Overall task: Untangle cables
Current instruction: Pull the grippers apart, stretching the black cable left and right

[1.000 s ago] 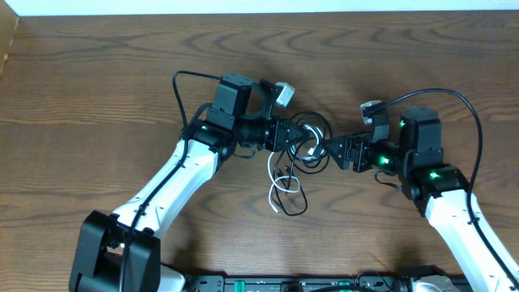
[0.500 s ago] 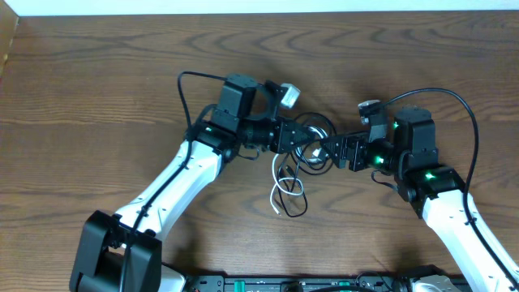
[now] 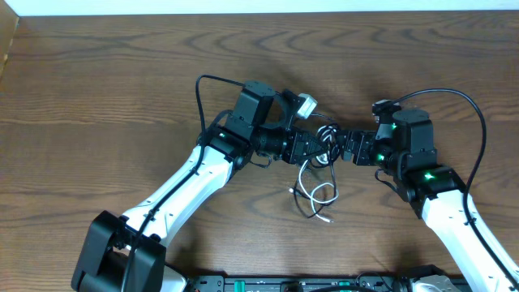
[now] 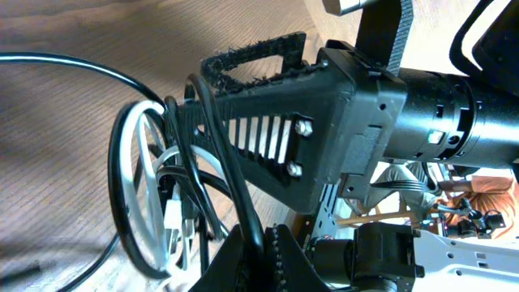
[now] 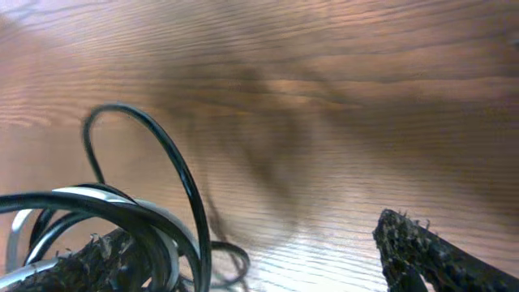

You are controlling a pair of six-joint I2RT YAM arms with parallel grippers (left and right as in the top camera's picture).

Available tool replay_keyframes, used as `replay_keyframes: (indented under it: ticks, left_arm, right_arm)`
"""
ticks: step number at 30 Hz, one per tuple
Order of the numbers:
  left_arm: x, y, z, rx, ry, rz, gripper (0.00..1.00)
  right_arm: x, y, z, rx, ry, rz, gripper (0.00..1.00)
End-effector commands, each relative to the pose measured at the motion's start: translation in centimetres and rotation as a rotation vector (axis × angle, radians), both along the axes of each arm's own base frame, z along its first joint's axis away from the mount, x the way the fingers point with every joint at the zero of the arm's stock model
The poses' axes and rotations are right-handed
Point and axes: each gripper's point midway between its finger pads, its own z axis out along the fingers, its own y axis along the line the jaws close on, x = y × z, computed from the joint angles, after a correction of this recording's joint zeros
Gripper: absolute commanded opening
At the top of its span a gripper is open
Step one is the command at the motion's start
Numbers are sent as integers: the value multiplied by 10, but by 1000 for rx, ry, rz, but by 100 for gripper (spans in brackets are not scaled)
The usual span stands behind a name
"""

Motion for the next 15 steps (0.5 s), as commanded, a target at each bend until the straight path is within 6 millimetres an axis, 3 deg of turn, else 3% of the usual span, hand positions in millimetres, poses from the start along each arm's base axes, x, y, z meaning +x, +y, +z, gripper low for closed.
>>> replay_keyframes:
  ticks: [1, 7, 15]
  left_arm:
    - [-10, -4, 10, -48, 18, -58, 8]
    - [-10, -3, 10, -48, 21, -56, 8]
    - [-1, 8, 21, -73, 10, -30, 8]
  right_arm:
    - [10, -29, -4, -101, -8, -151, 86]
    - [10, -47, -19, -154, 45, -257, 88]
    - [-3, -76, -61, -228, 205, -385, 88]
